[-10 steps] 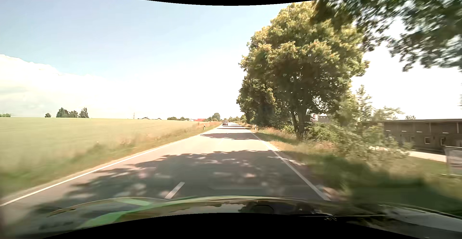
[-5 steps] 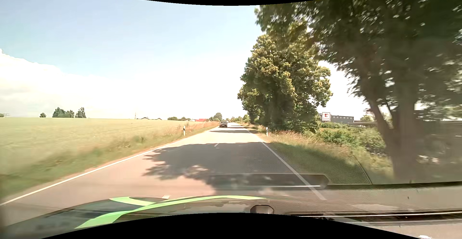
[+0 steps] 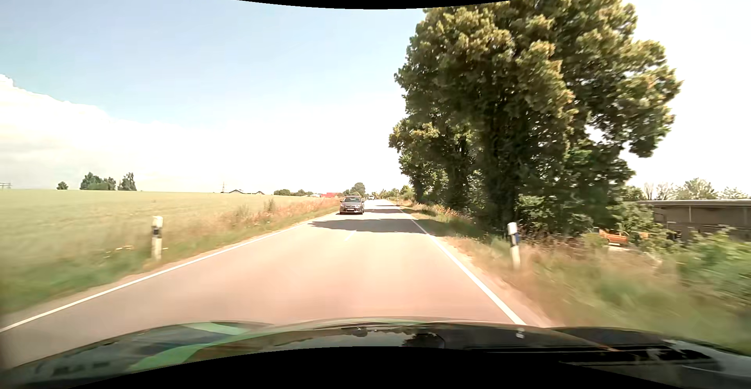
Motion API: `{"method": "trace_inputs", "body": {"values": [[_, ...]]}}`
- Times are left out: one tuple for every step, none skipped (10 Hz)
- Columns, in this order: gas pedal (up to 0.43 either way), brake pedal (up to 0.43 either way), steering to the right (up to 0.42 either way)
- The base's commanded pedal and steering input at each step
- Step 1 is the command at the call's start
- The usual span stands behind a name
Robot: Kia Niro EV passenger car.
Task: Follow the waypoints while adhering to traffic rules and regulations
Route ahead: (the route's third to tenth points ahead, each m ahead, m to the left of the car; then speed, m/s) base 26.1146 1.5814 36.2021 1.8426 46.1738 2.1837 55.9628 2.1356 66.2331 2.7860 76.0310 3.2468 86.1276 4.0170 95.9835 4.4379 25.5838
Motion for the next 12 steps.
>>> {"method": "trace_inputs", "body": {"values": [[0.268,0.000,-0.011],[0.287,0.000,-0.010],[0.311,0.000,-0.009],[0.331,0.000,-0.008],[0.331,0.000,-0.008],[0.339,0.000,-0.008],[0.350,0.000,-0.008],[0.350,0.000,-0.008],[0.350,0.000,-0.008],[0.358,0.000,-0.008],[0.358,0.000,-0.008],[0.358,0.000,-0.008]]}}
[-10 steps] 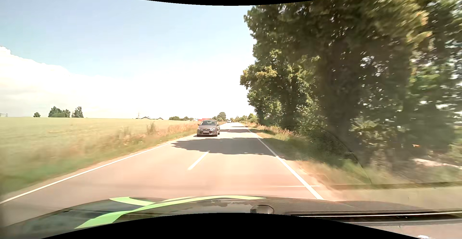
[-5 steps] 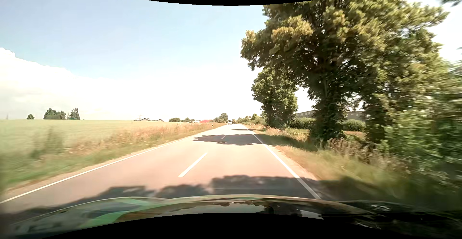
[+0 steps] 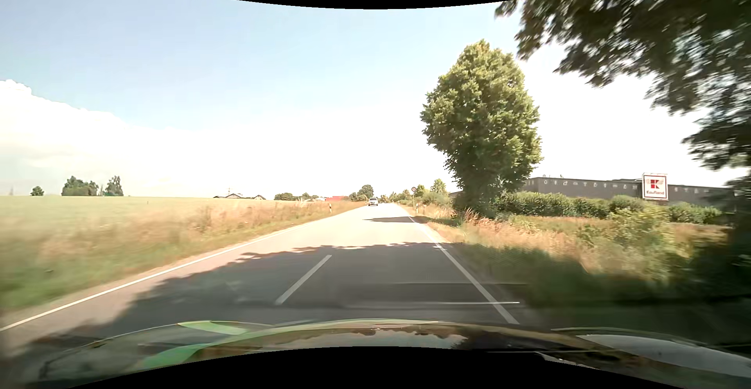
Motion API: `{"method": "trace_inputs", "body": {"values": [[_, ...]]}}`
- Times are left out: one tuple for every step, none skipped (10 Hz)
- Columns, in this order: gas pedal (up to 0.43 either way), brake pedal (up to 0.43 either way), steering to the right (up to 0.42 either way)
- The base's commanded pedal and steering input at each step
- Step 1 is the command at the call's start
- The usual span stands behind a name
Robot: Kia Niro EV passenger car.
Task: Follow the waypoints while adhering to traffic rules and regulations
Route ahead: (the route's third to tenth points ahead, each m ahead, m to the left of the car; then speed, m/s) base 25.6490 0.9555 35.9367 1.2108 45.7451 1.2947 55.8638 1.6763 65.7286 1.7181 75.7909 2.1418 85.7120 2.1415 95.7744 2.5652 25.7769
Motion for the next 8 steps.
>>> {"method": "trace_inputs", "body": {"values": [[0.358,0.000,-0.008],[0.358,0.000,-0.008],[0.358,0.000,-0.008],[0.358,0.000,-0.006],[0.358,0.000,-0.006],[0.350,0.000,-0.006],[0.280,0.000,-0.006],[0.248,0.000,-0.006]]}}
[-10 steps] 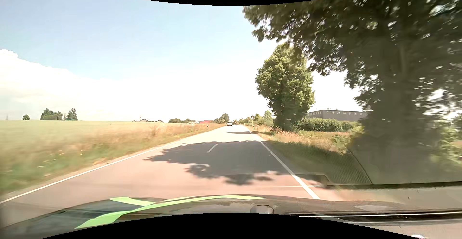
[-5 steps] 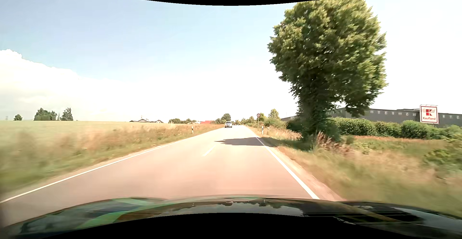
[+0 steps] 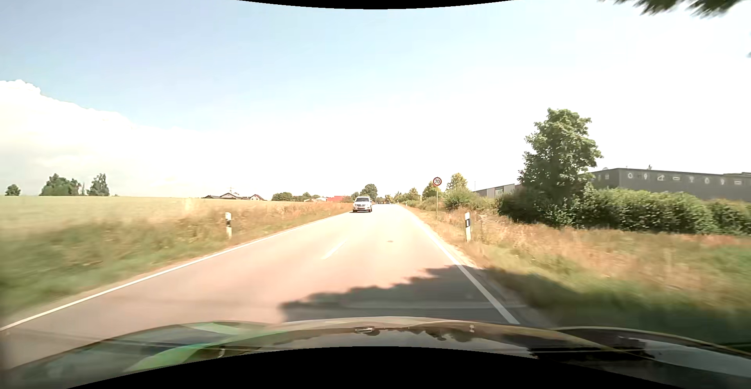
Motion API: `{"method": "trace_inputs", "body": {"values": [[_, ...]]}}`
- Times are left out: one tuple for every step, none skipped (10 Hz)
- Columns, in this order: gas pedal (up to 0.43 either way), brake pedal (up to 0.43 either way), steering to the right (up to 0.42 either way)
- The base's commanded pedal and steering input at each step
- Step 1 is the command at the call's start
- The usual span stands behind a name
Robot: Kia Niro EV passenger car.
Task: Follow the waypoints while adhering to traffic rules and regulations
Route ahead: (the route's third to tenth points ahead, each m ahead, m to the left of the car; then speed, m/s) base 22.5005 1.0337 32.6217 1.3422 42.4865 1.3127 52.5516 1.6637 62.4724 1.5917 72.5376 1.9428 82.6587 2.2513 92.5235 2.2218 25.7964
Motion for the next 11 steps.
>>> {"method": "trace_inputs", "body": {"values": [[0.240,0.000,-0.006],[0.209,0.000,-0.006],[0.177,0.000,-0.006],[0.169,0.000,-0.006],[0.169,0.000,-0.005],[0.157,0.000,-0.004],[0.150,0.000,-0.001],[0.138,0.000,0.000],[0.138,0.000,0.000],[0.138,0.000,0.000],[0.138,0.000,0.000]]}}
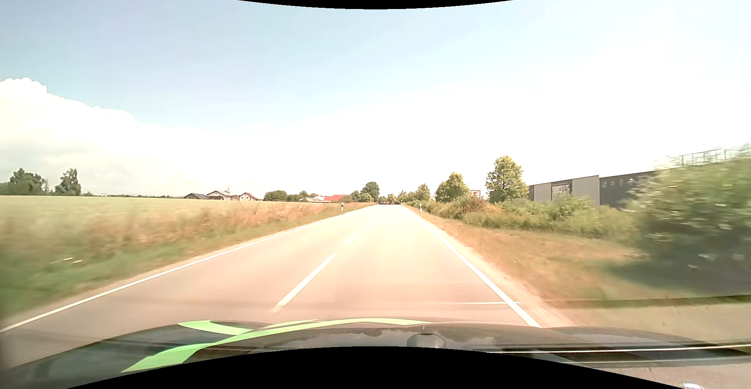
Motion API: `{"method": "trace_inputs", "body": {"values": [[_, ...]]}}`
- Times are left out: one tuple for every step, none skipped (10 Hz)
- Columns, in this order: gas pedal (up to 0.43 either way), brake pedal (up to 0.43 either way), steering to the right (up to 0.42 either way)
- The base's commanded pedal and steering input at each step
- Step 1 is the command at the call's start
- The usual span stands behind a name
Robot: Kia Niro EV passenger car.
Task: Follow the waypoints while adhering to traffic rules and regulations
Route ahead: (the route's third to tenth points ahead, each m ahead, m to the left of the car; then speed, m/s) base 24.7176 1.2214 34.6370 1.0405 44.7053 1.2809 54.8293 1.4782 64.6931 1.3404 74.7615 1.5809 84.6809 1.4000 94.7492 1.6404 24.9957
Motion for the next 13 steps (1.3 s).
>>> {"method": "trace_inputs", "body": {"values": [[0.138,0.000,0.000],[0.138,0.000,0.000],[0.138,0.000,-0.002],[0.118,0.000,-0.002],[0.110,0.000,-0.002],[0.087,0.000,-0.002],[0.087,0.000,-0.002],[0.087,0.000,-0.002],[0.087,0.000,-0.002],[0.059,0.000,-0.002],[0.039,0.000,-0.001],[0.039,0.000,0.000],[0.039,0.000,0.000]]}}
